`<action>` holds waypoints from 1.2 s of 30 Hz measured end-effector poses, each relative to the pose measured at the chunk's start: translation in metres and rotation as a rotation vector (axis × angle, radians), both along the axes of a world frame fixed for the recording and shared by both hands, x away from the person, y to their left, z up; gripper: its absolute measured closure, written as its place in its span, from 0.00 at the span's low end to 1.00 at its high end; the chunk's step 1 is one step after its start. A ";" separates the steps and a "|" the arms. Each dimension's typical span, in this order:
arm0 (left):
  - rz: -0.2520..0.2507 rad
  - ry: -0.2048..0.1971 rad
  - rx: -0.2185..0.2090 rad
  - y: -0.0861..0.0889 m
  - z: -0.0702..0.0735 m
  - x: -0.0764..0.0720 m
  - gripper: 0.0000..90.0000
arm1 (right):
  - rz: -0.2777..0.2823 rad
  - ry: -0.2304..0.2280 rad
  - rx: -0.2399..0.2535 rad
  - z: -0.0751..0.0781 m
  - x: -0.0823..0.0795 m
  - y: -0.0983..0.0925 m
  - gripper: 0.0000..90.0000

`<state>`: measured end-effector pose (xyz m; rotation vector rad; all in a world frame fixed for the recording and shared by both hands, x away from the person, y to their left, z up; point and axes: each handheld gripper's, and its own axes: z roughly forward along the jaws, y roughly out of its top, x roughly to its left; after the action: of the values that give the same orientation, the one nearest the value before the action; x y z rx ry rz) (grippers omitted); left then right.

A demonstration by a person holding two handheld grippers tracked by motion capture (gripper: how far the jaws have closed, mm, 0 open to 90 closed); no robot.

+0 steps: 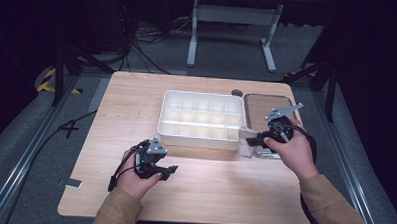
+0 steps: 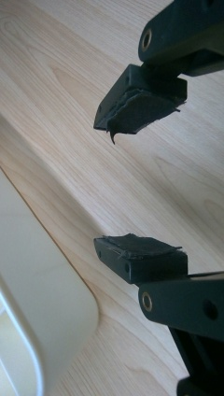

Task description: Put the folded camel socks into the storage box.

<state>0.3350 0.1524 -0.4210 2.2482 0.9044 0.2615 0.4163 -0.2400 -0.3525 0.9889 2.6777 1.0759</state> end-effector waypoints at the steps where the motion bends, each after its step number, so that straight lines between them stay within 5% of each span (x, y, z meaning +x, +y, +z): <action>1: 0.004 -0.004 0.003 0.002 0.000 -0.001 0.42 | 0.004 -0.006 -0.001 0.001 0.002 0.001 0.82; 12: 0.113 0.005 -0.005 0.028 0.000 -0.011 0.41 | 0.024 -0.051 -0.028 0.010 0.024 0.015 0.82; 20: 0.102 -0.001 0.001 0.036 -0.001 -0.010 0.41 | 0.022 -0.060 -0.033 0.012 0.038 0.023 0.81; 28: 0.099 0.011 -0.021 0.033 -0.001 -0.008 0.41 | 0.046 -0.123 -0.102 0.015 0.050 0.025 0.81; 36: 0.099 0.011 -0.026 0.032 -0.002 -0.006 0.41 | 0.040 -0.122 -0.126 0.006 0.059 0.032 0.81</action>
<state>0.3289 0.1848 -0.4226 2.1859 1.0204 0.2810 0.4753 -0.2076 -0.3467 0.8239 2.6391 0.9294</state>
